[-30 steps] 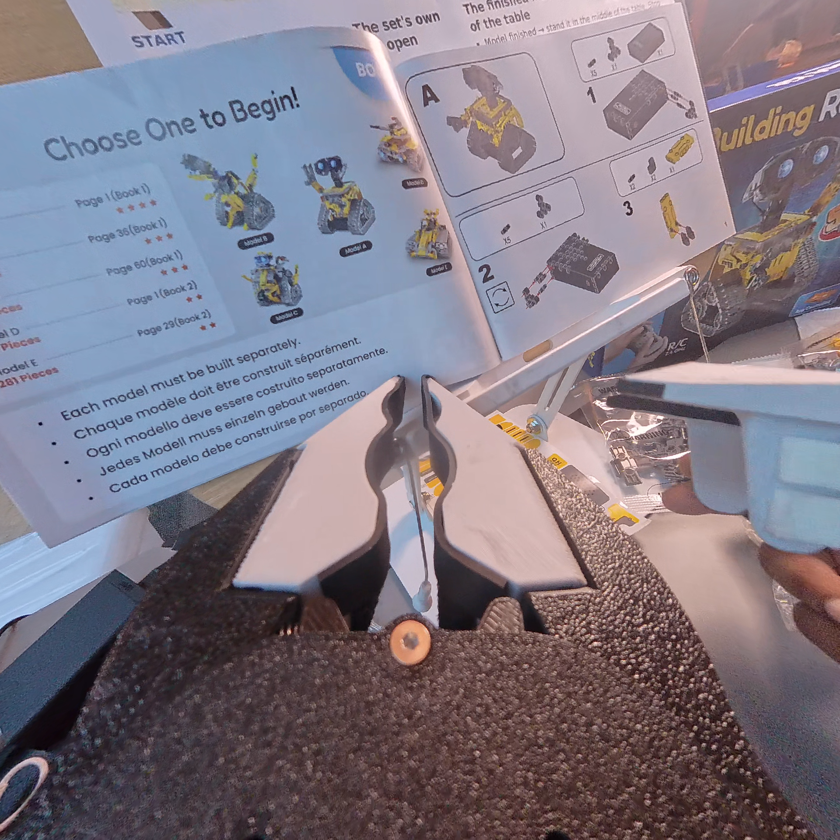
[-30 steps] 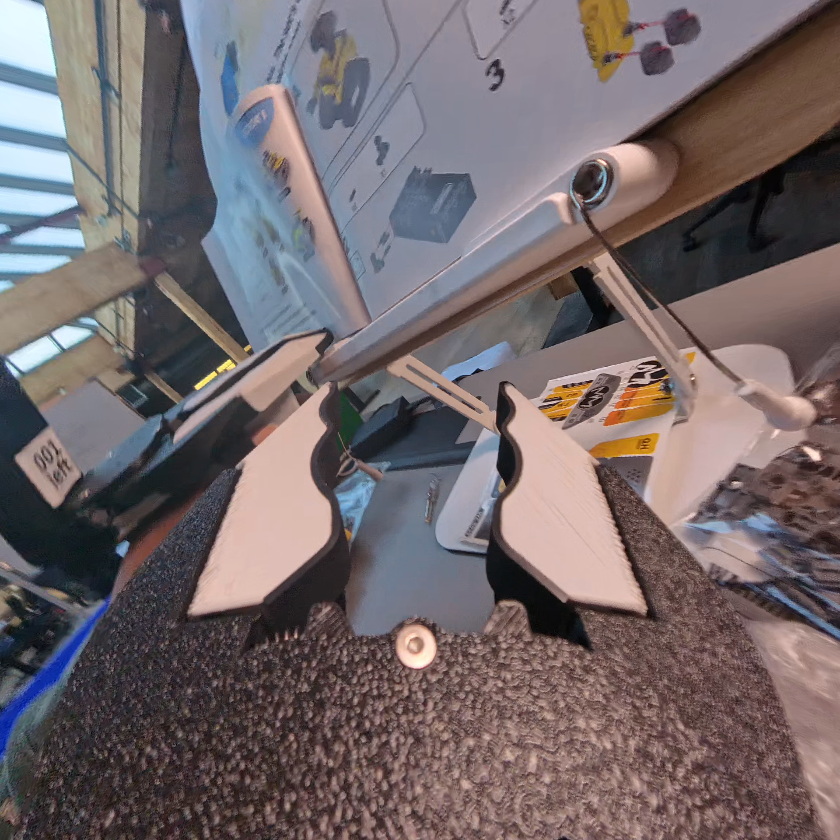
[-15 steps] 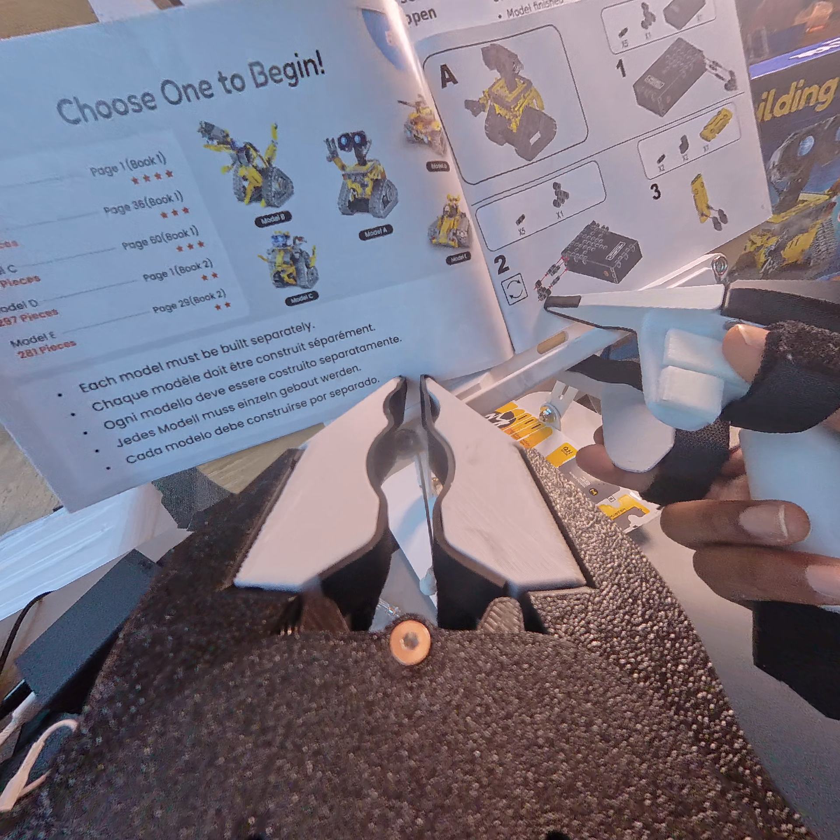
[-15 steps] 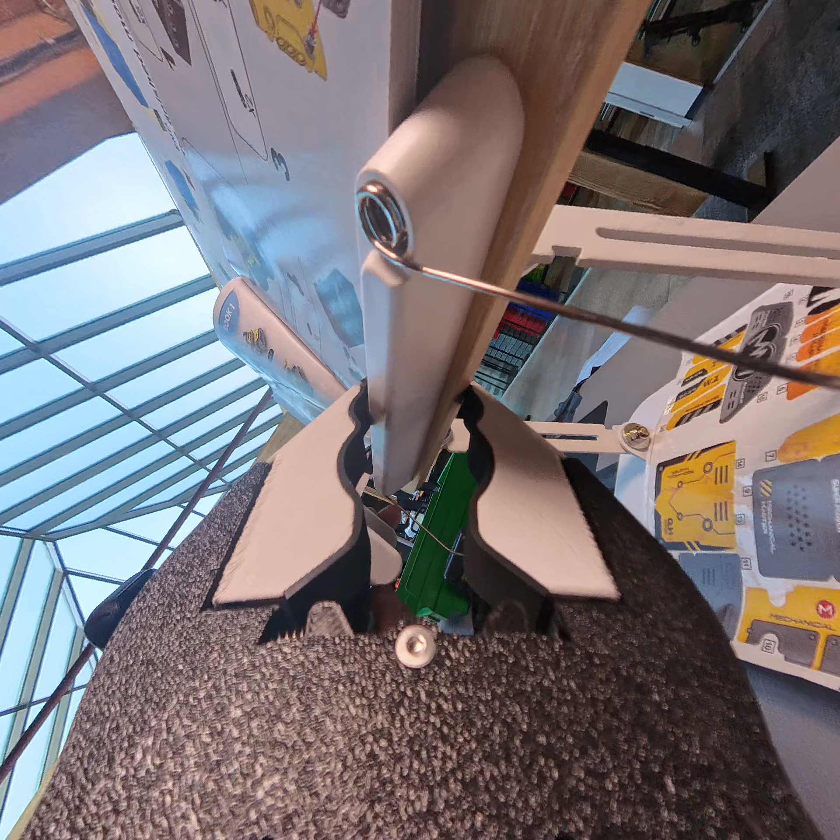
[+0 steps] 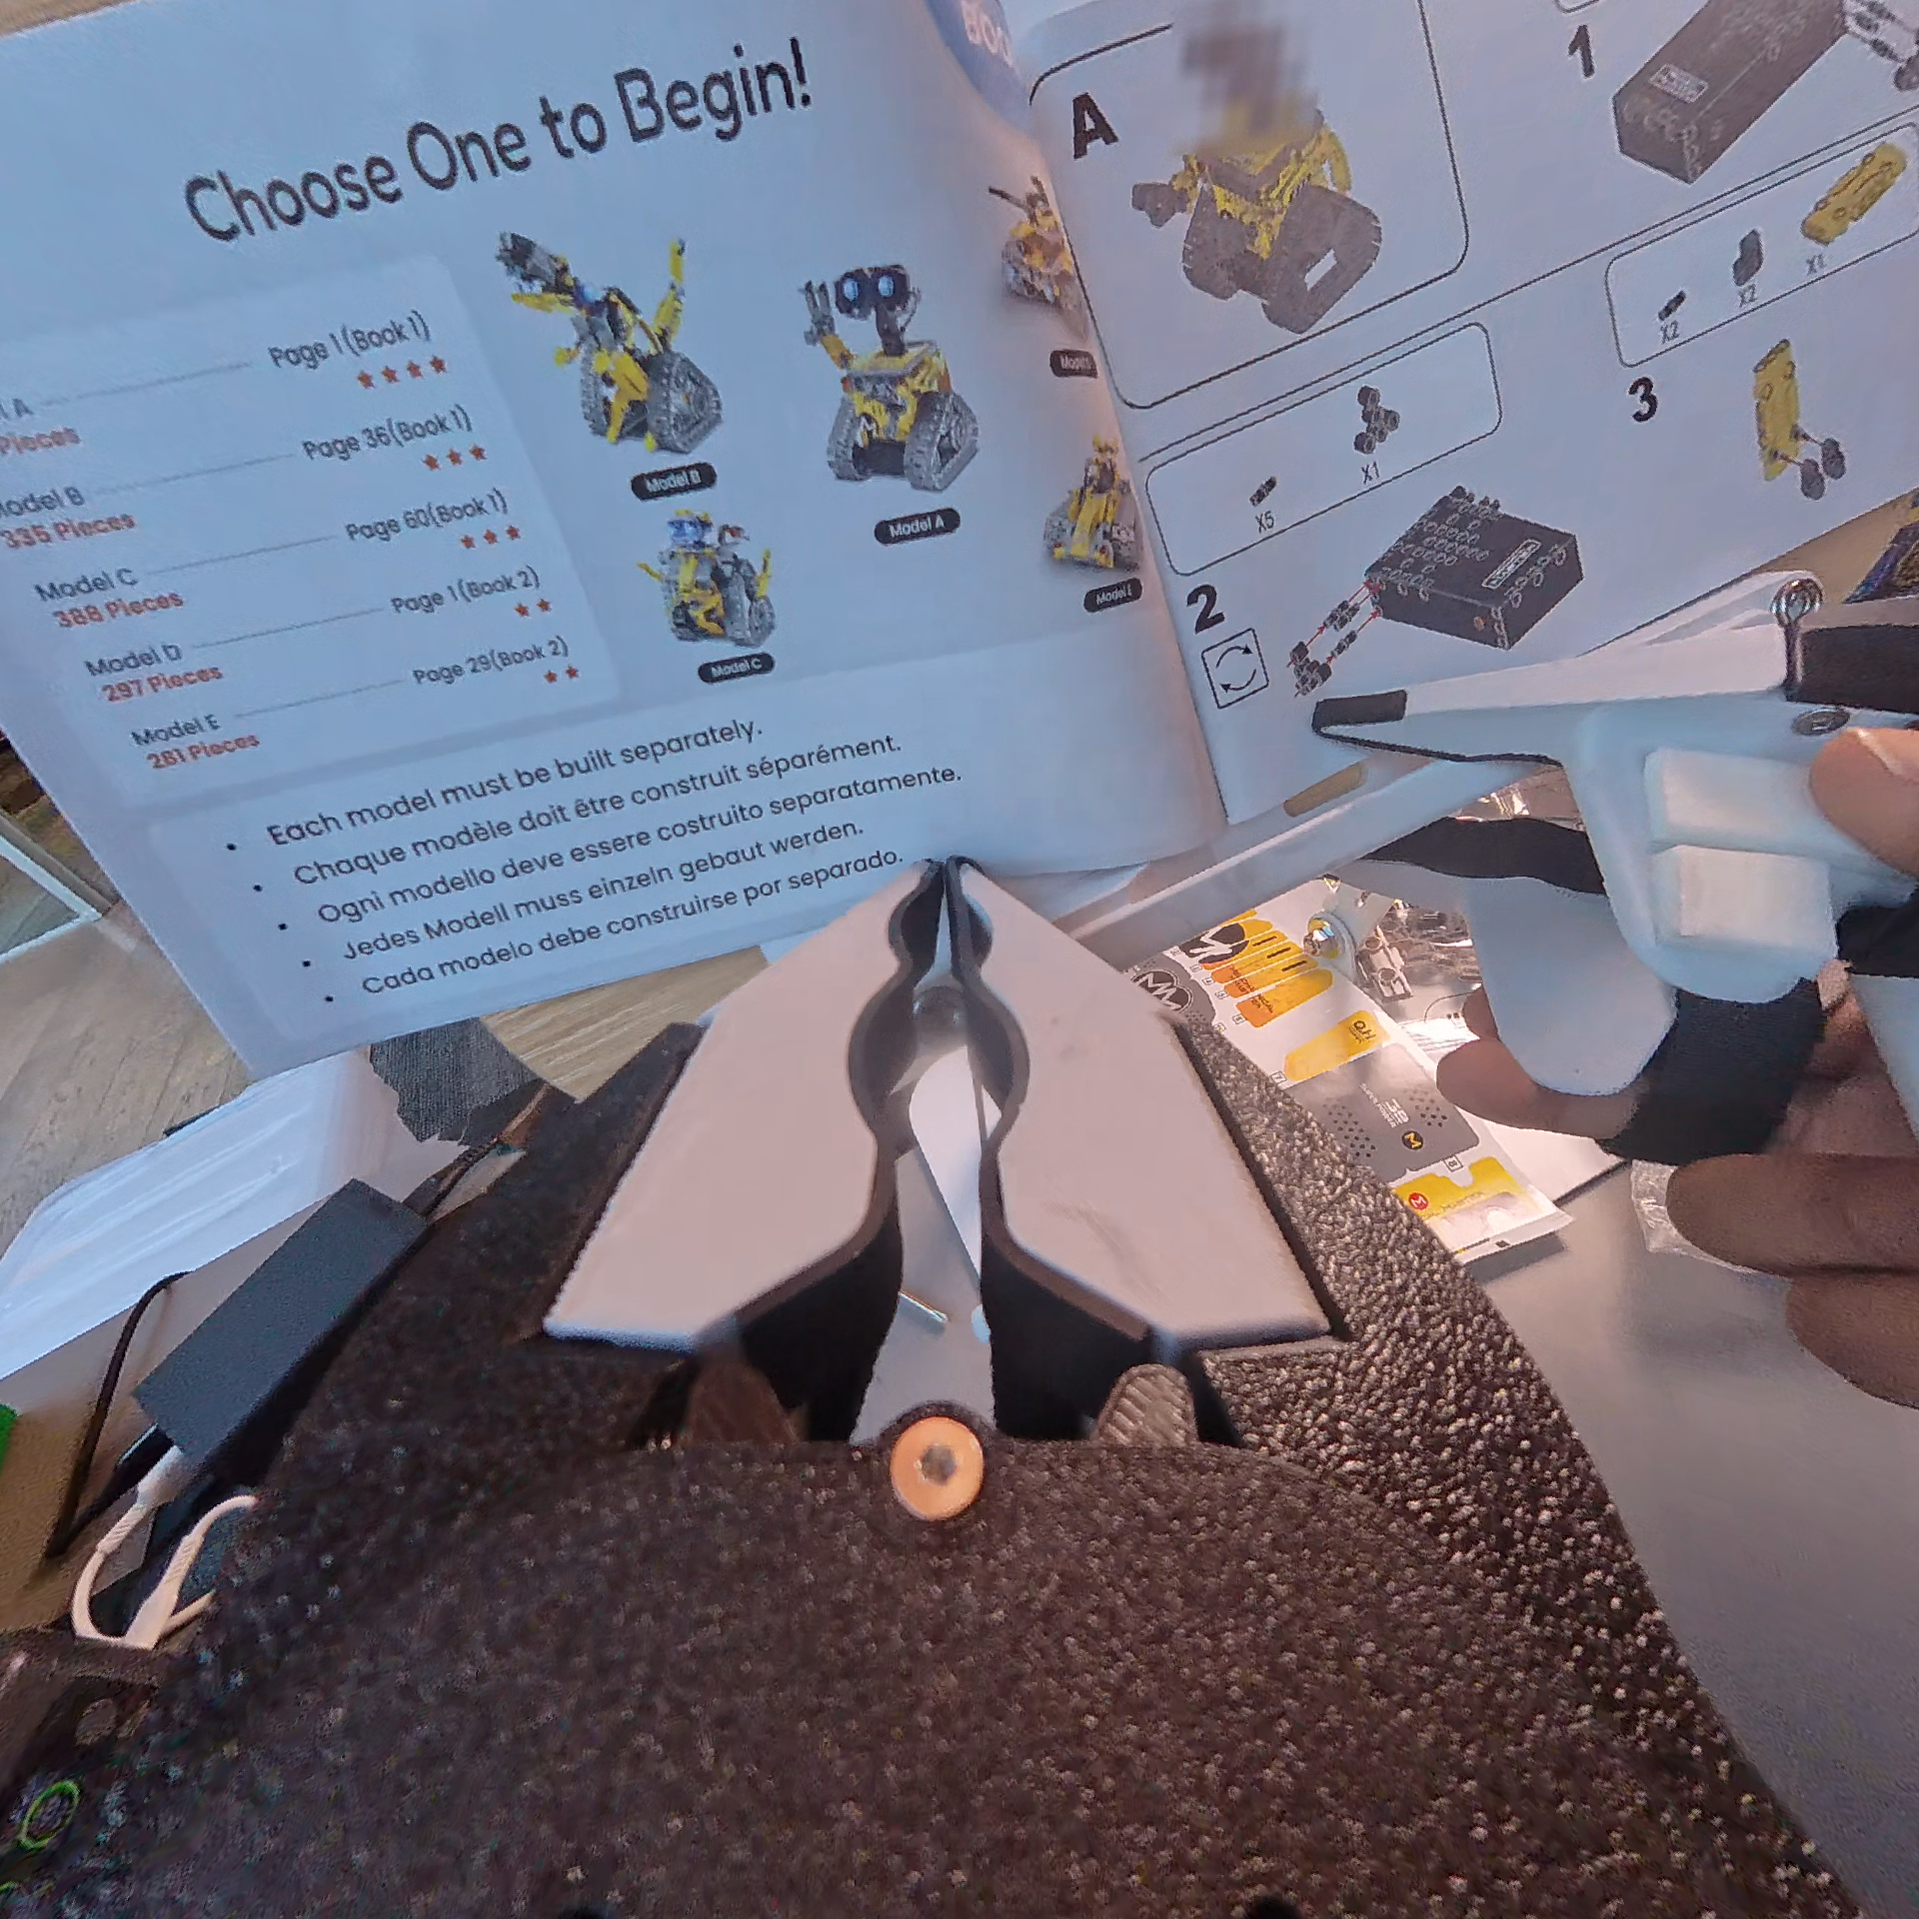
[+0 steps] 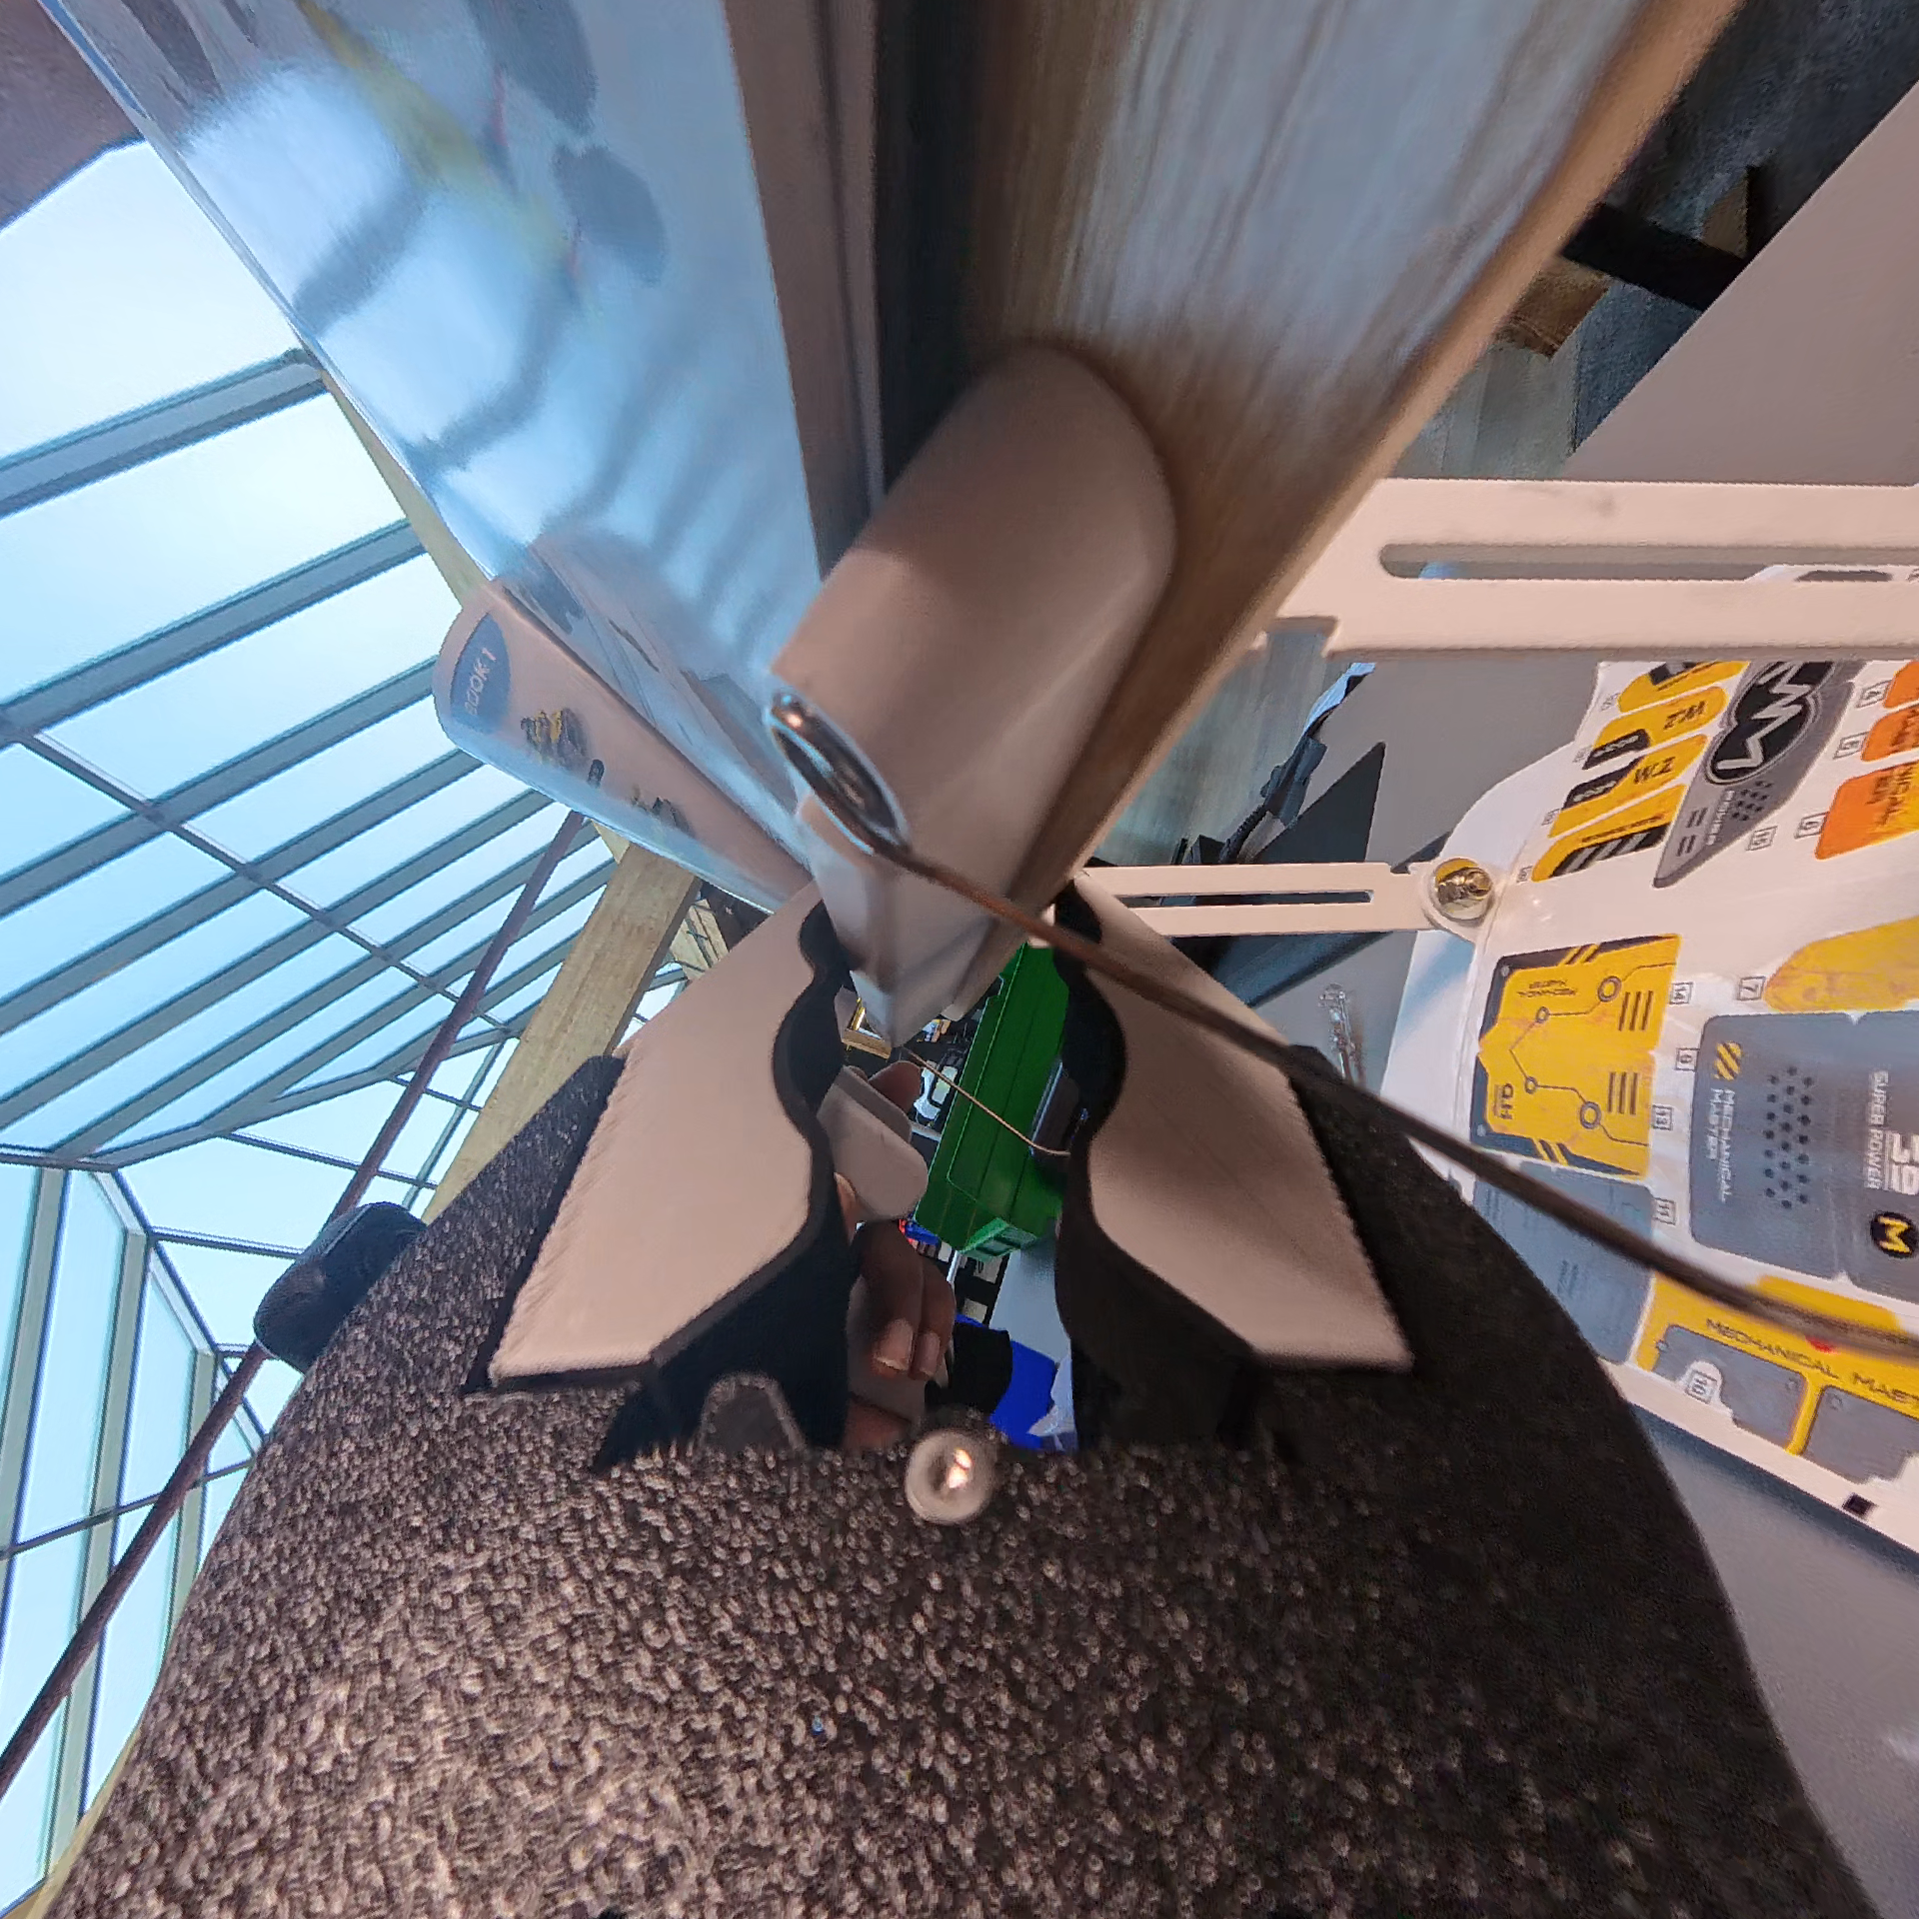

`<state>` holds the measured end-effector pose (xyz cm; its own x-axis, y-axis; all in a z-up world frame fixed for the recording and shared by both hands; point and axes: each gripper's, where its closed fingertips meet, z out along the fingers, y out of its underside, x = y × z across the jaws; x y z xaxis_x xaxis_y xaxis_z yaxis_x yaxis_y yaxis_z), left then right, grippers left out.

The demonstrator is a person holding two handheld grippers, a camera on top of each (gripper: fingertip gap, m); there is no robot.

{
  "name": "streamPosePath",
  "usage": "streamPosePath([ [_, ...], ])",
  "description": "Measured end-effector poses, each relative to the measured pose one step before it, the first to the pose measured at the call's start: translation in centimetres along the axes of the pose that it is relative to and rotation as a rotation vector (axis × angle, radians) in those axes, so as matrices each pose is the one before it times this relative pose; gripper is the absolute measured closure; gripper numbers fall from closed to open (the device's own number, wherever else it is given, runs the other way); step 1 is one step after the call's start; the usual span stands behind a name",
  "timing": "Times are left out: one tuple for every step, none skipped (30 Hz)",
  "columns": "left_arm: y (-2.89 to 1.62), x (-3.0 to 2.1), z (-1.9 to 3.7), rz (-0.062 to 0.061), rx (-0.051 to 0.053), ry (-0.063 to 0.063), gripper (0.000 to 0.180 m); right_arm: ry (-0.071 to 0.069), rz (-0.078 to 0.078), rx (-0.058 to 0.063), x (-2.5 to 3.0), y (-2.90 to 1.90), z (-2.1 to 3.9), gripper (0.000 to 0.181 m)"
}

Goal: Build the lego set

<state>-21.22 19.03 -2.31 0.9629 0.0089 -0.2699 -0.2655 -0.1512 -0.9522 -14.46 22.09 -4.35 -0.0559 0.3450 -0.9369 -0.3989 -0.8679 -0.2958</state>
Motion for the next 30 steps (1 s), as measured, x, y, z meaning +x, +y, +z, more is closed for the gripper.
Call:
streamPosePath([
  [0.026, 0.145, -0.233, -0.0011, 0.0008, -0.0005, 0.178, 0.0017, -0.0047, -0.0082, -0.073, 0.168, -0.194, 0.144],
  [0.056, 0.150, -0.184, 0.0013, -0.0010, -0.0006, 0.177, 0.0001, -0.0089, -0.0097, -0.050, 0.121, -0.132, 0.143],
  [0.064, 0.106, -0.137, 0.0043, -0.0015, -0.0026, 0.178, -0.0028, -0.0059, -0.0069, -0.035, 0.052, -0.094, 0.143],
  [0.033, 0.040, -0.108, 0.0050, 0.0012, -0.0049, 0.178, -0.0004, -0.0054, -0.0068, -0.029, 0.023, -0.048, 0.143],
  [0.025, -0.009, -0.077, 0.0018, 0.0024, -0.0043, 0.178, 0.0001, -0.0068, -0.0101, -0.063, 0.045, -0.049, 0.142],
  [0.004, -0.011, -0.079, -0.0027, 0.0024, -0.0017, 0.177, 0.0060, -0.0106, -0.0157, 0.000, 0.097, -0.101, 0.142],
  [0.006, -0.003, -0.094, -0.0038, 0.0017, 0.0015, 0.177, 0.0032, -0.0224, -0.0218, -0.053, 0.167, -0.247, 0.143],
  [0.010, -0.014, -0.073, -0.0015, 0.0006, 0.0027, 0.177, -0.0054, -0.0264, -0.0211, -0.241, 0.222, -0.424, 0.144],
  [0.008, -0.017, -0.054, -0.0005, 0.0005, 0.0030, 0.176, 0.0021, -0.0244, -0.0279, -0.183, 0.446, -0.581, 0.142],
  [0.010, -0.011, -0.009, -0.0018, 0.0010, 0.0039, 0.176, 0.0086, -0.0346, -0.0457, -0.121, 0.909, -0.643, 0.140],
  [-0.002, -0.002, 0.000, -0.0027, 0.0011, 0.0042, 0.176, 0.0062, -0.0546, -0.0643, -0.197, 1.367, -0.668, 0.140],
  [-0.015, 0.006, 0.015, -0.0019, 0.0008, 0.0040, 0.176, 0.0059, -0.0676, -0.0573, -0.311, 1.333, -0.648, 0.142],
  [-0.010, 0.001, 0.035, -0.0009, 0.0007, 0.0033, 0.176, 0.0109, -0.0798, -0.0361, -0.387, 0.912, -0.632, 0.144],
  [-0.018, 0.003, 0.026, -0.0006, 0.0009, 0.0021, 0.176, 0.0180, -0.1034, -0.0175, -0.486, 0.356, -0.571, 0.149],
  [0.002, 0.012, 0.015, -0.0012, 0.0016, 0.0013, 0.176, 0.0277, -0.1261, -0.0019, -0.506, -0.200, -0.499, 0.155],
  [-0.005, 0.000, 0.001, -0.0025, 0.0025, 0.0004, 0.176, 0.0351, -0.1265, 0.0076, -0.441, -0.656, -0.373, 0.160],
  [0.002, -0.001, -0.004, -0.0039, 0.0029, 0.0002, 0.176, 0.0379, -0.1175, 0.0152, -0.322, -1.014, -0.219, 0.163],
  [0.013, -0.010, -0.015, -0.0044, 0.0026, 0.0007, 0.176, 0.0643, -0.1114, 0.0209, 0.265, -1.291, -0.114, 0.164],
  [0.006, -0.012, -0.011, -0.0033, 0.0021, 0.0006, 0.176, 0.1053, -0.1157, 0.0237, 1.174, -1.387, -0.078, 0.164],
  [0.000, -0.017, -0.019, -0.0024, 0.0024, 0.0000, 0.175, 0.1325, -0.1197, 0.0135, 1.941, -1.166, 0.001, 0.166],
  [0.011, -0.007, -0.022, -0.0024, 0.0031, 0.0003, 0.175, 0.1353, -0.1113, 0.0033, 2.263, -0.729, 0.165, 0.166],
  [0.011, 0.004, -0.034, -0.0003, 0.0028, 0.0008, 0.175, 0.1022, -0.0871, -0.0103, 1.923, -0.144, 0.363, 0.166],
  [0.000, -0.001, -0.055, 0.0027, 0.0018, 0.0003, 0.175, 0.0694, -0.0621, -0.0217, 1.443, 0.300, 0.483, 0.164],
  [-0.003, -0.025, -0.038, 0.0023, 0.0015, -0.0002, 0.174, 0.0408, -0.0479, -0.0179, 0.914, 0.449, 0.490, 0.168],
  [-0.024, -0.020, -0.016, -0.0014, 0.0019, 0.0008, 0.174, 0.0257, -0.0250, 0.0149, 0.512, -0.002, 0.247, 0.178],
  [-0.033, 0.013, -0.010, -0.0055, 0.0016, 0.0035, 0.173, 0.0108, -0.0200, 0.0077, 0.203, 0.034, 0.169, 0.180],
  [-0.013, 0.028, -0.027, -0.0074, 0.0006, 0.0050, 0.172, 0.0075, -0.0143, 0.0043, 0.107, 0.009, 0.090, 0.181],
  [-0.010, 0.037, -0.026, -0.0063, 0.0007, 0.0047, 0.171, -0.0004, -0.0085, 0.0036, 0.037, 0.007, 0.062, 0.181],
  [-0.008, 0.060, -0.050, -0.0037, 0.0014, 0.0038, 0.171, -0.0047, 0.0004, 0.0037, 0.041, 0.032, 0.061, 0.181],
  [0.004, 0.059, -0.037, -0.0006, 0.0002, 0.0016, 0.171, -0.0063, 0.0050, 0.0035, 0.048, 0.026, 0.013, 0.181],
])
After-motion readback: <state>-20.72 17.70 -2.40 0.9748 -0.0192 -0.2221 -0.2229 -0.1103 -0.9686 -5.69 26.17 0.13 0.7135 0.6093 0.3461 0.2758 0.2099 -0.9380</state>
